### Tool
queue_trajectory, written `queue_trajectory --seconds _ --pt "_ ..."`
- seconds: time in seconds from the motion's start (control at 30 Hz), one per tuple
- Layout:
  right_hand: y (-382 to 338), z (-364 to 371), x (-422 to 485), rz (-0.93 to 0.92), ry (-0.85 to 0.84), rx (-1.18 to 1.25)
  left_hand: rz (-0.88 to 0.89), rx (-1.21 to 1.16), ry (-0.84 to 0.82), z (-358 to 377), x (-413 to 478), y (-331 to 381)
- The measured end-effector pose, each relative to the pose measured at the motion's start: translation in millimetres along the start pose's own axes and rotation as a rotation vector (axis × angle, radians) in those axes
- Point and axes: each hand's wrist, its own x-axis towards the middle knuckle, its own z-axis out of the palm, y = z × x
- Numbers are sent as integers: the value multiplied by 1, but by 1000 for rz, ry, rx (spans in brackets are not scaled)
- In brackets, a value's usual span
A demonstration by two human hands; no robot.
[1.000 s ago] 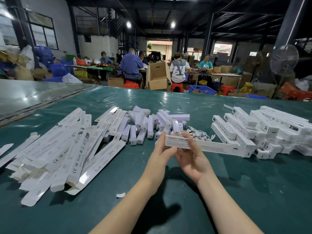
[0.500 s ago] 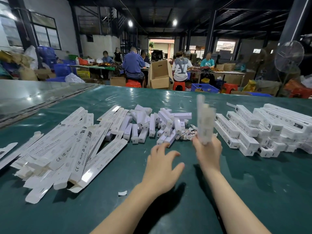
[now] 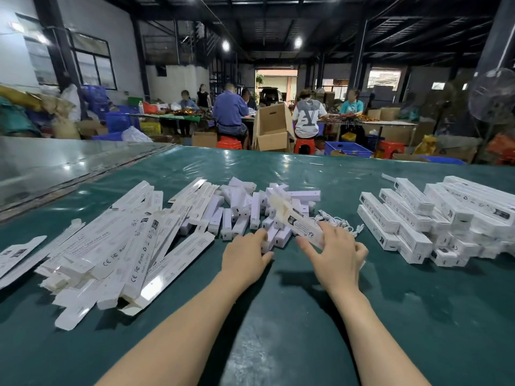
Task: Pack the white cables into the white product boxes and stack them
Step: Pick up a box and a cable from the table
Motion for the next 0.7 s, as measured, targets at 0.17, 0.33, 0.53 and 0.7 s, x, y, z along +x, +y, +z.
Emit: queue_trajectory --seconds 0.17,0.33,0.53,0.7 --pt "0 4 -1 -55 -50 -47 -41 -13 67 6 1 6" --pt "4 4 -1 -28 -33 -58 -234 -340 237 9 -3 10" --pt "3 6 0 -18 -14 -90 -567 -1173 606 -22 -19 -36" --pt "1 -2 -1 -30 -44 -44 -339 -1519 514 -45 -16 -50"
